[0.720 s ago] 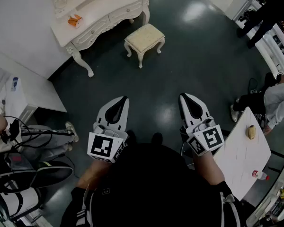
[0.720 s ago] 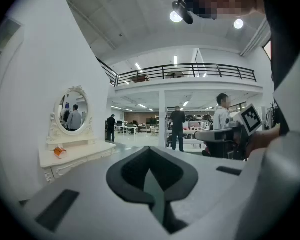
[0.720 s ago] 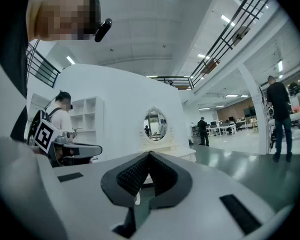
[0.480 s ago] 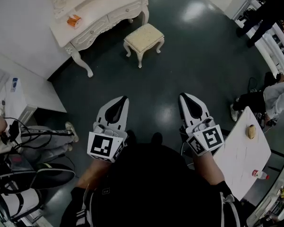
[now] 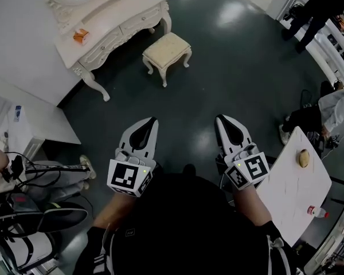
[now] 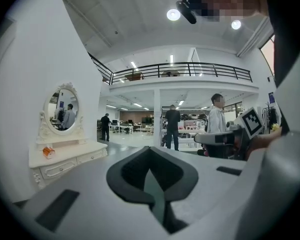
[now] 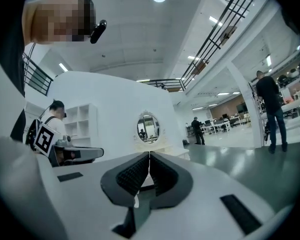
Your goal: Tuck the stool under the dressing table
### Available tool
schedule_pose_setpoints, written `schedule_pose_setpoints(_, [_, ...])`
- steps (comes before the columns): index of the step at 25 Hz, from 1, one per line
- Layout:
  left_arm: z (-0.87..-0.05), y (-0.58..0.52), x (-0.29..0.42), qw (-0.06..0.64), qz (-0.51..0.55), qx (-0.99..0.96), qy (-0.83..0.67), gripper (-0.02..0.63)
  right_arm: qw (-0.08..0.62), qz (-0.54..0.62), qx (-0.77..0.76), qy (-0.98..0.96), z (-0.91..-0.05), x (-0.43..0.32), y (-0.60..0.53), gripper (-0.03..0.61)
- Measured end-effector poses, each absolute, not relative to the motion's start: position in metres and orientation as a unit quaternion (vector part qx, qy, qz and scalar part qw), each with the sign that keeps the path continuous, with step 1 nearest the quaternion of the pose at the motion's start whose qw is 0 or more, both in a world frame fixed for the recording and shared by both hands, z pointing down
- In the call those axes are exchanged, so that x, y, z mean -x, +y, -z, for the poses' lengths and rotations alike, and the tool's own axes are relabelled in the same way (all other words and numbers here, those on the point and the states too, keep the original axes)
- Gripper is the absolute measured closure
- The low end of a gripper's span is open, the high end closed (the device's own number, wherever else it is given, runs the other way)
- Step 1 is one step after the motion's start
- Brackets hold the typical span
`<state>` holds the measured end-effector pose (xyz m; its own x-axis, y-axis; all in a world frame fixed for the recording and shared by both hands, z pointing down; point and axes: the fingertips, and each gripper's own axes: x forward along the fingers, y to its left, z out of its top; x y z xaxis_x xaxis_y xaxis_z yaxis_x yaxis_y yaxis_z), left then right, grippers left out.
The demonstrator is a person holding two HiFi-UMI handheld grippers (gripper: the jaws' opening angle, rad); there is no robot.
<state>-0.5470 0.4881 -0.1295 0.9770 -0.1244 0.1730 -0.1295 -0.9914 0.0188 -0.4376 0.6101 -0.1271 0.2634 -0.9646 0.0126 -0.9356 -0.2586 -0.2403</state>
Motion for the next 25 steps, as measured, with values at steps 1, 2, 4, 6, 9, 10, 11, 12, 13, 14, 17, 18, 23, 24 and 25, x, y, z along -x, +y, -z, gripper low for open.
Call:
schedule_pose_setpoints(1, [0.130, 0.491, 0.541, 0.016, -0.085, -0.994, -0.065, 0.611, 0.095, 0.079, 0.790, 0.601, 0.126, 0.432, 0.615, 0.558])
schedule_pose_setpoints(2, [0.130, 0.493, 0.536, 0.016, -0.083, -0.994, -0.067, 0.611, 0.098, 0.079, 0.790, 0.600, 0.125, 0.427, 0.618, 0.558])
schedule_pose_setpoints(4, [0.132, 0.498, 0.528, 0.014, -0.081, -0.994, -0.071, 0.611, 0.100, 0.079, 0.790, 0.600, 0.123, 0.418, 0.625, 0.558])
schedule_pose_setpoints(6, [0.134, 0.500, 0.520, 0.011, -0.081, -0.994, -0.072, 0.611, 0.101, 0.082, 0.791, 0.598, 0.121, 0.411, 0.630, 0.558])
schedule_pose_setpoints(9, [0.134, 0.496, 0.508, 0.011, -0.084, -0.994, -0.072, 0.611, 0.107, 0.089, 0.792, 0.595, 0.118, 0.400, 0.630, 0.558])
schedule_pose_setpoints(10, [0.133, 0.495, 0.503, 0.011, -0.084, -0.994, -0.072, 0.611, 0.106, 0.090, 0.792, 0.594, 0.117, 0.395, 0.629, 0.558])
schedule_pose_setpoints(11, [0.132, 0.492, 0.499, 0.011, -0.082, -0.994, -0.072, 0.611, 0.104, 0.091, 0.792, 0.595, 0.115, 0.390, 0.628, 0.558])
schedule_pose_setpoints(12, [0.131, 0.489, 0.494, 0.012, -0.080, -0.994, -0.074, 0.611, 0.102, 0.092, 0.792, 0.595, 0.113, 0.385, 0.626, 0.557])
schedule_pose_setpoints(13, [0.129, 0.485, 0.489, 0.013, -0.079, -0.994, -0.075, 0.611, 0.099, 0.092, 0.792, 0.595, 0.112, 0.379, 0.623, 0.558])
schedule_pose_setpoints(14, [0.128, 0.479, 0.485, 0.015, -0.077, -0.994, -0.077, 0.611, 0.097, 0.093, 0.793, 0.594, 0.111, 0.374, 0.619, 0.557])
schedule_pose_setpoints(17, [0.123, 0.455, 0.472, 0.020, -0.073, -0.994, -0.083, 0.611, 0.090, 0.098, 0.793, 0.594, 0.106, 0.359, 0.599, 0.557])
schedule_pose_setpoints(18, [0.120, 0.446, 0.468, 0.021, -0.071, -0.994, -0.085, 0.611, 0.088, 0.101, 0.793, 0.594, 0.103, 0.353, 0.591, 0.557])
schedule_pose_setpoints(23, [0.108, 0.400, 0.438, 0.026, -0.070, -0.993, -0.092, 0.611, 0.074, 0.111, 0.794, 0.593, 0.090, 0.317, 0.547, 0.557])
schedule_pose_setpoints(24, [0.106, 0.390, 0.431, 0.026, -0.071, -0.993, -0.093, 0.611, 0.073, 0.113, 0.795, 0.592, 0.088, 0.309, 0.536, 0.557])
schedule_pose_setpoints(25, [0.104, 0.379, 0.425, 0.026, -0.073, -0.992, -0.094, 0.611, 0.072, 0.114, 0.795, 0.591, 0.087, 0.302, 0.525, 0.557])
